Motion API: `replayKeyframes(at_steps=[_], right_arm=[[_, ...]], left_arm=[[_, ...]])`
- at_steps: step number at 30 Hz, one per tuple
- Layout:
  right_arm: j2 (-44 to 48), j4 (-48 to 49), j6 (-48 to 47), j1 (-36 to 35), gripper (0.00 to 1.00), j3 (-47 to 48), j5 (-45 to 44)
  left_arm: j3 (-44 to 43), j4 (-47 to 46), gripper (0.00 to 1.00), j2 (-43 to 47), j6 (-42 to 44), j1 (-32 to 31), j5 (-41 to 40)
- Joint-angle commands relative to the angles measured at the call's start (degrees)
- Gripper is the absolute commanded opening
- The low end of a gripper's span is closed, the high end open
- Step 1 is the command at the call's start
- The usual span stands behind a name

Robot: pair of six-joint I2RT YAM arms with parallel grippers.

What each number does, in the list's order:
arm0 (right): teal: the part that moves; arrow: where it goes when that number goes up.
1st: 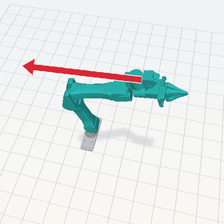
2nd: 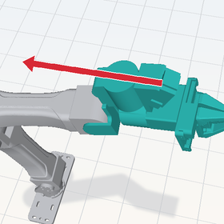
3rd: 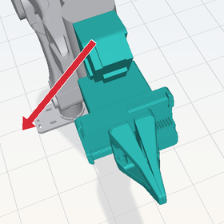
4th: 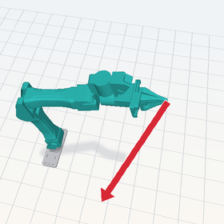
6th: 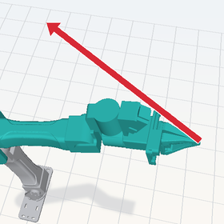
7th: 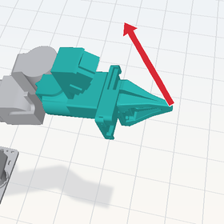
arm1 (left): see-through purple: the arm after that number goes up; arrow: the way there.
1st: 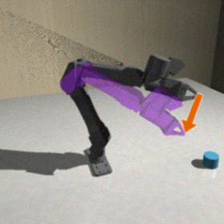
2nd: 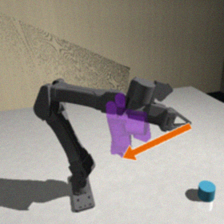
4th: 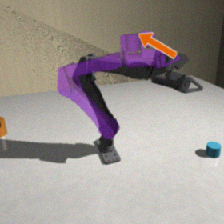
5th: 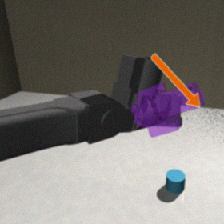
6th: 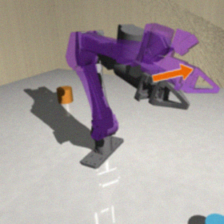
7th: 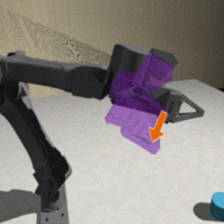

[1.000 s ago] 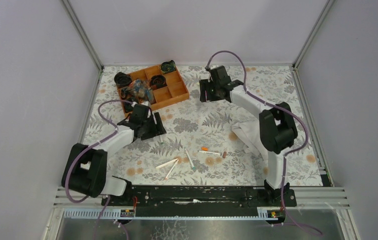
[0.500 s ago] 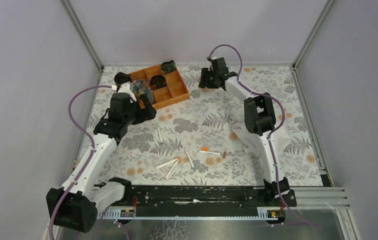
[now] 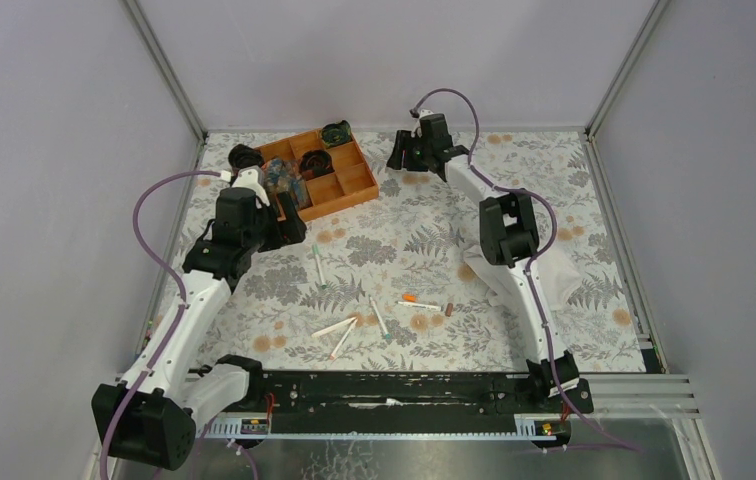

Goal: Insert the pens into the pen caps

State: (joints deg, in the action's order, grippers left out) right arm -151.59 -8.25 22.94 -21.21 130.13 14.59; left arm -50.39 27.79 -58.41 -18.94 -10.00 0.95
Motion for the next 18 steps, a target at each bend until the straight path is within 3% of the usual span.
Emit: replayKeyframes(at_steps=[1,9,18], right_arm=[[-0.4,4.0,0.4,0.1,0.62,3.6,-0.4],[-5.1,4.7,1.4,0.2,0.64,10.4,2.0],[-7.7,4.1,3.0,0.5,0.64,11.9,5.6]], left_arm=[[0.2,0.7,0.88,1.2,2.3,0.7,-1.2],[0.9,0.3,0.89,1.8,2.7,1.1,-1.3],[1.2,0.1,0.89,1.8,2.6,1.3,-0.8]])
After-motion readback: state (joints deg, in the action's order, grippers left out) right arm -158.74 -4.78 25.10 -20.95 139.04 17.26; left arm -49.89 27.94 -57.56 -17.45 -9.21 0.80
